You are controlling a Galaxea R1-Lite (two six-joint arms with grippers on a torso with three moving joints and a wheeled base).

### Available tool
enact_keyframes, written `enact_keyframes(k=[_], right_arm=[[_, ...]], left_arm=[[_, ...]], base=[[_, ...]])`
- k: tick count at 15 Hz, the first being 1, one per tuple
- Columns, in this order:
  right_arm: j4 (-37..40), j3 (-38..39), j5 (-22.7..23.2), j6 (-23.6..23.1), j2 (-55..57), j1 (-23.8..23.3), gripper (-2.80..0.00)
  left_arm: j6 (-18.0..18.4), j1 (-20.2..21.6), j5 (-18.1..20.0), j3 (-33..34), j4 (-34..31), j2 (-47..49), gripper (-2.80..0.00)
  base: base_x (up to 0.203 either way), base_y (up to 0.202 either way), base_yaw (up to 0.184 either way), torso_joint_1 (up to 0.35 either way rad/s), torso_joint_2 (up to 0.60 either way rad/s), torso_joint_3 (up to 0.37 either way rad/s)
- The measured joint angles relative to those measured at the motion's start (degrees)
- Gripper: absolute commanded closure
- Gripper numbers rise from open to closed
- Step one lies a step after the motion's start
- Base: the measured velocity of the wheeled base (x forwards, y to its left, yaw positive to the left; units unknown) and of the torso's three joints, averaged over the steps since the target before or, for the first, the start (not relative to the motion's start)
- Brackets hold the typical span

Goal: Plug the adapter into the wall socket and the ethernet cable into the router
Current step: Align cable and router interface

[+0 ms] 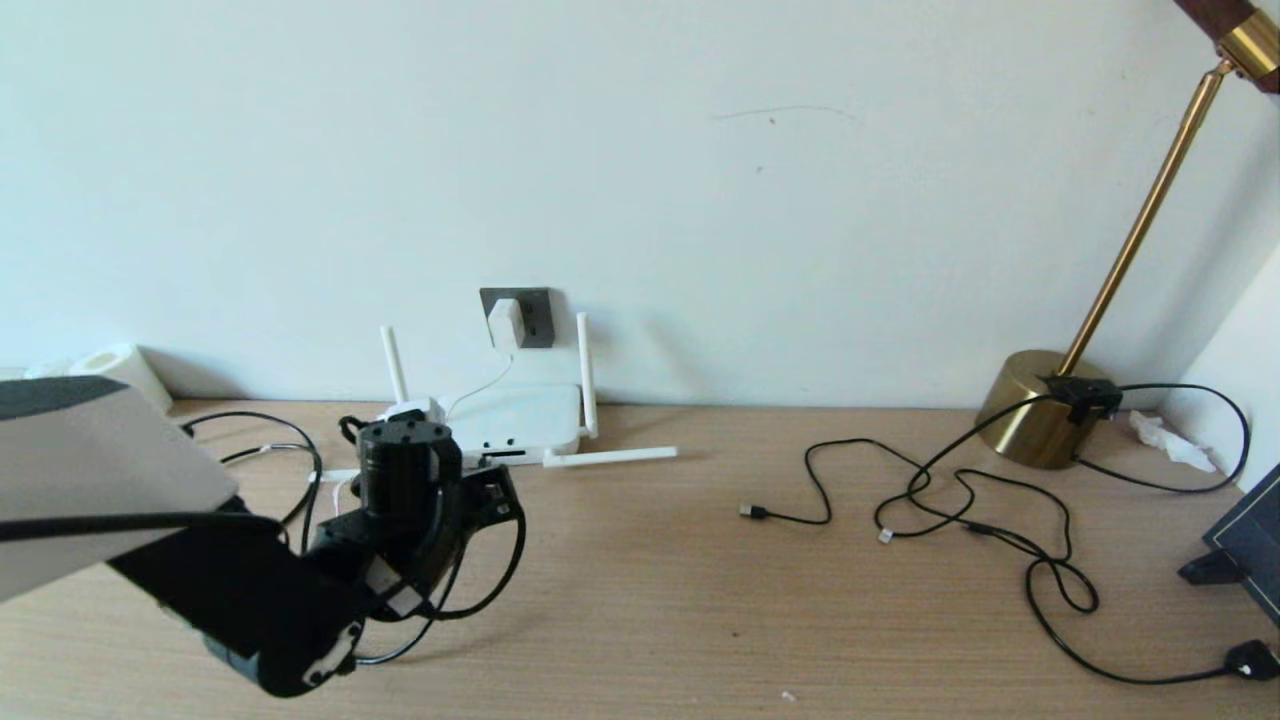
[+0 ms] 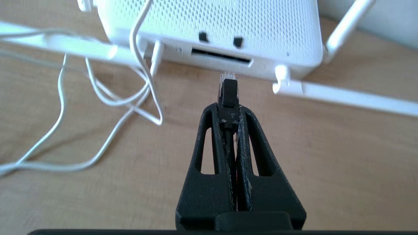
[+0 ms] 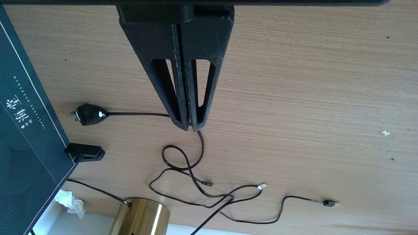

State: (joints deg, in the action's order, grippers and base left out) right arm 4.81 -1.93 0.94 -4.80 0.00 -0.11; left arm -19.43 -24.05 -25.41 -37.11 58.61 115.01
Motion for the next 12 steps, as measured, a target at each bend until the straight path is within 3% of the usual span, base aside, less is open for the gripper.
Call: enact_keyframes(k=[12], right_arm=[[0.01, -0.02, -0.01, -0.02, 0.0, 0.0, 0.0]], left_arm=[[1.34, 2.59, 1.11, 0.61, 6.03, 6.68, 0.0]], base=[[0.0, 0.0, 0.0, 0.0, 0.0, 0.0]])
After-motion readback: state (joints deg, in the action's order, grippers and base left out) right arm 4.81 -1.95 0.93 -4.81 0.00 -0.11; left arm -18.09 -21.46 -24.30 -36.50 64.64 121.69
